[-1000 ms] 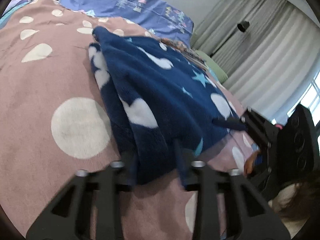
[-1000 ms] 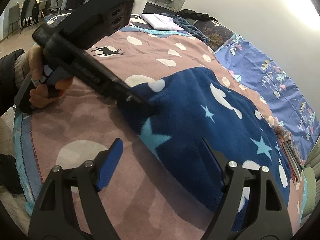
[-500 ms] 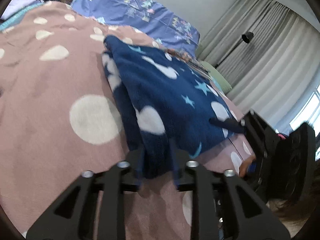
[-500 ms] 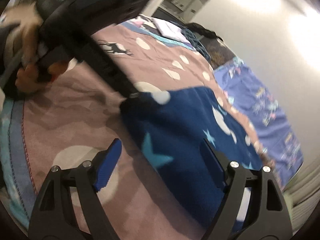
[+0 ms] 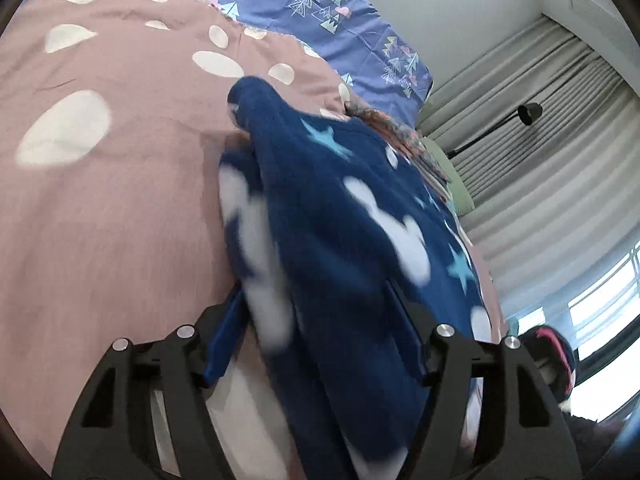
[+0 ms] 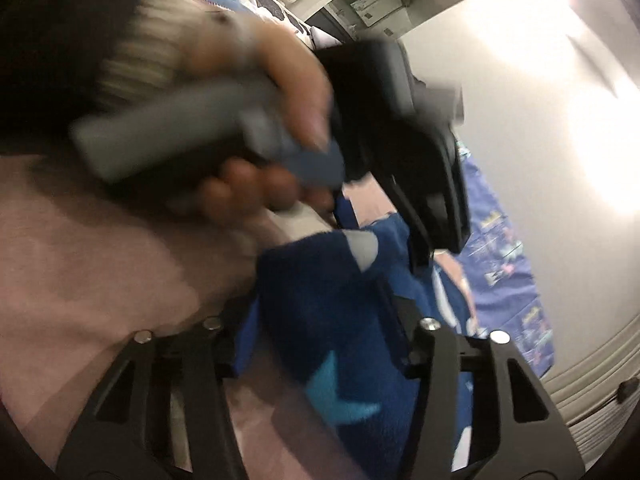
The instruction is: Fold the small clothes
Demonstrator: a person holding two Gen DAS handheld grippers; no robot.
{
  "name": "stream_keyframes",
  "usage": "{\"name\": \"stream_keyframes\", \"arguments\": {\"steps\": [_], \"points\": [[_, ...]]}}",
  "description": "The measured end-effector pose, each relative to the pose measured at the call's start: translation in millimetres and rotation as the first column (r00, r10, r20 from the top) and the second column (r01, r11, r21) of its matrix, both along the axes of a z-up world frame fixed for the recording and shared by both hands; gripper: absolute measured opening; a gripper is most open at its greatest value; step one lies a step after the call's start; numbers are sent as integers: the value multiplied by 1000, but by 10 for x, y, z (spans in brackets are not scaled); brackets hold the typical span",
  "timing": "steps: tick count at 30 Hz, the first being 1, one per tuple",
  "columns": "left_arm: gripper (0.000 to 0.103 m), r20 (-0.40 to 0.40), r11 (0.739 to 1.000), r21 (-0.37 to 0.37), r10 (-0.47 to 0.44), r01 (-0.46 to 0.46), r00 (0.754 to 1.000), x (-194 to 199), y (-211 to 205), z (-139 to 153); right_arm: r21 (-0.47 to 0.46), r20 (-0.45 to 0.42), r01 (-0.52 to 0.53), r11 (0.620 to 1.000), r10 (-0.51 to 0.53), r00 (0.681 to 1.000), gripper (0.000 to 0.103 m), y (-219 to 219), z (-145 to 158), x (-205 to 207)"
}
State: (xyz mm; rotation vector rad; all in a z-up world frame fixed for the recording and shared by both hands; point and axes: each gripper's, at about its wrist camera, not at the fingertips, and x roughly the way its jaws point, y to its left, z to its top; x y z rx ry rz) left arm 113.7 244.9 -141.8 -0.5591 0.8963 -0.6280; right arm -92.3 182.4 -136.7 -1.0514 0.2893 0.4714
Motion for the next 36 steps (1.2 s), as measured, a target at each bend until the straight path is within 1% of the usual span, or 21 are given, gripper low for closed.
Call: {"name": "stream_keyframes", "arguments": {"steps": [2, 5, 6, 7, 8, 9, 10, 13, 15, 16, 18, 21, 22, 24, 27, 28, 29, 30, 31, 34, 36], "points": [[66, -4, 999, -29, 22, -22, 1000, 151, 18, -3, -15, 32, 13, 1000, -12, 999, 35, 34, -39, 47], [27, -31, 995, -69, 65, -67, 997, 274, 54, -17, -15, 28, 18, 1000, -18, 999, 21, 69, -78, 126], [23, -35, 993, -95, 74, -77, 997, 276, 79, -4, 4, 4, 19, 1000, -19, 1000, 20, 67, -26, 132], [22, 0, 990, -121, 76, -76, 997, 223, 101, 63, 35, -22, 16, 999, -15, 1000, 17, 53, 58, 113], [22, 38, 990, -120, 74, -69, 997, 163, 101, 121, 97, -46, 18, 995, -14, 999, 17, 22, 226, 73], [22, 91, 992, -107, 69, -59, 994, 84, 89, 184, 130, -61, 26, 991, -18, 998, 17, -2, 331, 62], [23, 114, 994, -96, 66, -55, 991, 53, 89, 187, 145, -83, 33, 989, -21, 996, 17, -23, 387, 82], [26, 7, 995, -60, 75, -75, 997, 149, 89, -101, 110, -158, 40, 993, -22, 987, 17, -52, 239, 220], [32, 15, 992, -91, 84, -82, 996, 115, 151, -94, 73, -122, 31, 997, -22, 992, 18, -51, 93, 163], [36, 24, 993, -69, 94, -92, 995, 107, 150, -61, 65, -103, 24, 998, -17, 994, 20, -60, 80, 109], [42, 36, 994, -27, 107, -106, 994, 76, 158, -37, 82, -104, 11, 997, -2, 995, 24, -75, 106, 77], [45, 28, 993, -33, 117, -116, 993, 71, 177, -32, 121, -103, 4, 993, 9, 995, 38, -190, 218, 39], [47, 28, 992, -33, 119, -118, 992, 90, 174, -28, 120, -87, 6, 993, 4, 996, 48, -213, 221, 16], [52, 22, 992, -29, 120, -119, 993, 200, 150, -41, 97, -68, 12, 995, -6, 998, 52, -206, 162, 19], [53, 21, 994, -17, 112, -112, 993, 386, 79, -50, 44, -56, 31, 999, -29, 998, 51, -67, -14, 81], [52, 38, 994, 3, 108, -108, 993, 433, 62, -64, 43, -30, 27, 999, -25, 999, 32, -33, -62, 108], [44, 36, 994, 14, 106, -107, 994, 502, 54, -81, 21, -17, 34, 999, -33, 999, 23, 20, -112, 163], [31, 30, 993, 6, 115, -115, 993, 538, 71, -90, 16, -19, 35, 999, -35, 999, 21, 50, -116, 175], [28, 27, 993, -12, 118, -118, 993, 547, 93, -98, 43, -54, 27, 999, -25, 998, 19, 54, -38, 133], [25, 54, 990, -73, 123, -119, 991, 461, 147, -108, 152, -167, 70, 986, -45, 985, 18, -29, 125, 121], [25, 42, 989, -66, 135, -132, 990, 460, 141, -111, 138, -189, 78, 987, -51, 981, 23, -42, 49, 189]]}}
